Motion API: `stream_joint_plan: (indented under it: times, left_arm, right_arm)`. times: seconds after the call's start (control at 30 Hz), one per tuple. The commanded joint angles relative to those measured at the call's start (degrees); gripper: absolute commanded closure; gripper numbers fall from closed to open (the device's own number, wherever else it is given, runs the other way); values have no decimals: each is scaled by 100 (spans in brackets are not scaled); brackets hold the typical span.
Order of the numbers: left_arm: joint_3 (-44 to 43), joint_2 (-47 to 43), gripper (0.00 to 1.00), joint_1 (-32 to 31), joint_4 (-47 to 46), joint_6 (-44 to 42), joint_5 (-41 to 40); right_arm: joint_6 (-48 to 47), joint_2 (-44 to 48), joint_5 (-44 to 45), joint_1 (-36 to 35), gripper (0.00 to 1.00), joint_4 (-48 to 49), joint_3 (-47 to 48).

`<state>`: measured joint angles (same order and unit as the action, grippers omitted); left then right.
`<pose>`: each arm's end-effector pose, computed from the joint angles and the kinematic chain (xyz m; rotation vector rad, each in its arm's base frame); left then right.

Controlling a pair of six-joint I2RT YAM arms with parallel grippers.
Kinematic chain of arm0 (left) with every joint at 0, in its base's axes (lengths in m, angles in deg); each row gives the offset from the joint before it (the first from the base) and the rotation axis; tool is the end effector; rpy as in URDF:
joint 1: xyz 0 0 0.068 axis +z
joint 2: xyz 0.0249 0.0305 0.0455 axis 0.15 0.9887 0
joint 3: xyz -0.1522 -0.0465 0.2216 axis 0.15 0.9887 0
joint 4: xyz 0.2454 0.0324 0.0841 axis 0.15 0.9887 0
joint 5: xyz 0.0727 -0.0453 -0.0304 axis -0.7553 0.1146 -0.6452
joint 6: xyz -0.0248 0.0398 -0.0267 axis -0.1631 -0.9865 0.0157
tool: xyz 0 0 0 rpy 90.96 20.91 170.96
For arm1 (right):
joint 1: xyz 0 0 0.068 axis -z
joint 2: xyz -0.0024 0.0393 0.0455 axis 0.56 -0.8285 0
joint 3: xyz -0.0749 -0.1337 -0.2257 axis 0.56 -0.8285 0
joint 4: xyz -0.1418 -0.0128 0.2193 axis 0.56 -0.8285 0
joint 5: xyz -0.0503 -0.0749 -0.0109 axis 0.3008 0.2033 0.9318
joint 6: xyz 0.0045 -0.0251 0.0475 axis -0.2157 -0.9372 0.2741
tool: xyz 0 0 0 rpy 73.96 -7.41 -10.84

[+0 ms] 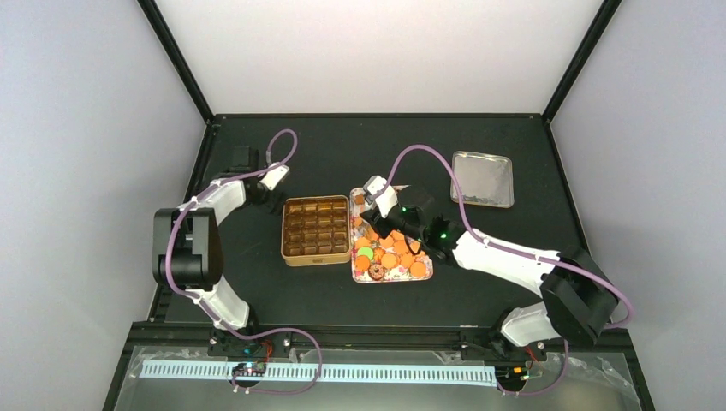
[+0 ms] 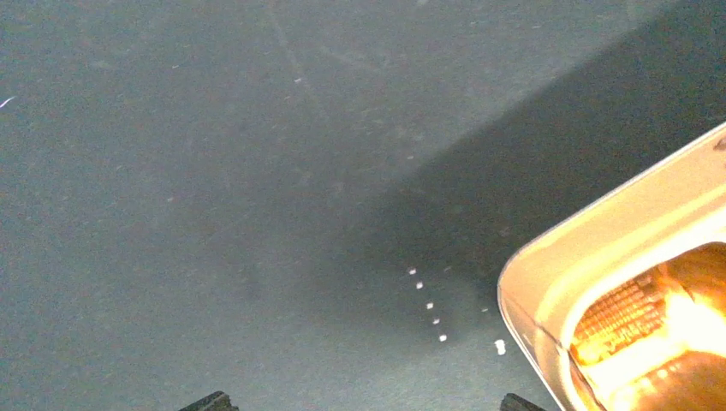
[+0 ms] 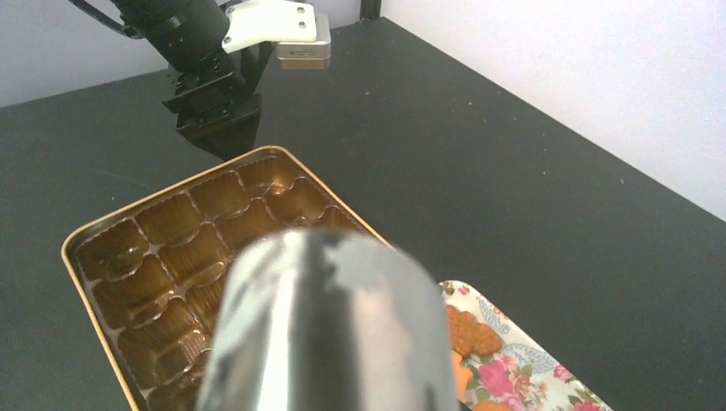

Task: Pack the cookies
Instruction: Pick up the fake cookies from the plate.

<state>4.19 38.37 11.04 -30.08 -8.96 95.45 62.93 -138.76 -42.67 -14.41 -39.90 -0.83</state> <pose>0.3278 0.0098 0.1806 0.6279 2.5702 0.0248 0.2072 0.2355 0.2485 -0.9048 1.7504 0.5302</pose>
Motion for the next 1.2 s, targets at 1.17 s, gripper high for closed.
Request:
stream_joint_plan:
  times: [1.17]
  left_arm:
    - [804, -2378, 19, 317, 1730, -464, 962]
  right_arm:
    - [124, 280, -413, 117, 87, -6, 1181]
